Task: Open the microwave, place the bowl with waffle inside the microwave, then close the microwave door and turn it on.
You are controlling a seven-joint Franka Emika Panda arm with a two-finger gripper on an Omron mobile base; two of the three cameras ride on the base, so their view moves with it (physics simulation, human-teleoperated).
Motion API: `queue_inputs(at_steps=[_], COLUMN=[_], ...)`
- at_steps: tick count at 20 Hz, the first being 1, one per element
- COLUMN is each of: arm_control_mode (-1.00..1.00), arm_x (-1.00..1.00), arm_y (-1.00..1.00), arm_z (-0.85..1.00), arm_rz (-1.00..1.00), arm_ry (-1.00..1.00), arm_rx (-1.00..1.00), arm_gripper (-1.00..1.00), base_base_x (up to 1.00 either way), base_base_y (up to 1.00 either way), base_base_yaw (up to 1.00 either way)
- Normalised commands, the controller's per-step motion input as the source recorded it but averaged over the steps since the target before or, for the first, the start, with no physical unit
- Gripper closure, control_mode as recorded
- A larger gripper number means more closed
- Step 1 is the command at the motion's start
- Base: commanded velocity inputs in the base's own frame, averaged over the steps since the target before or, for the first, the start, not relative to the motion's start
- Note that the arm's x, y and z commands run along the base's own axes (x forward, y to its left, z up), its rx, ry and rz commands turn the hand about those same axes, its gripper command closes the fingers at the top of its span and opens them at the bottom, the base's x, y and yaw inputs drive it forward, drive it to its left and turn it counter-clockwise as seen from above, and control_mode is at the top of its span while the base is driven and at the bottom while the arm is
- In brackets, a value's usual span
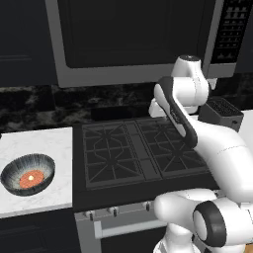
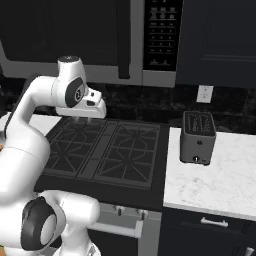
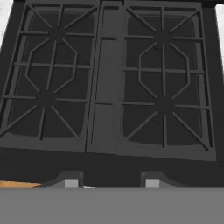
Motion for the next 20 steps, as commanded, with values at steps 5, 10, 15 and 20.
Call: queue_inputs(at_steps=[5, 10, 15, 20], arm_control_mode=[-1.0, -1.0, -1.0, -1.0], arm_x=[-0.56, -0.89, -0.04, 0.18], arm_y=[-0.18, -0.38, -0.67, -0.84], arm_z=[0.02, 0.67, 0.86, 0.19], arm_rz=[-0.06, -0.11, -0.05, -0.02], arm_ry=[-0.18, -0.88, -0.67, -0.01], arm_rx=[0.0, -0.06, -0.01, 0.19], arm_gripper=[-1.0, -1.0, -1.0, -1.0], base_base_x=[0.0, 0.0, 0.0, 0.0], base_base_y=[0.0, 0.0, 0.0, 0.0], base_base_yaw=[0.0, 0.0, 0.0, 0.0])
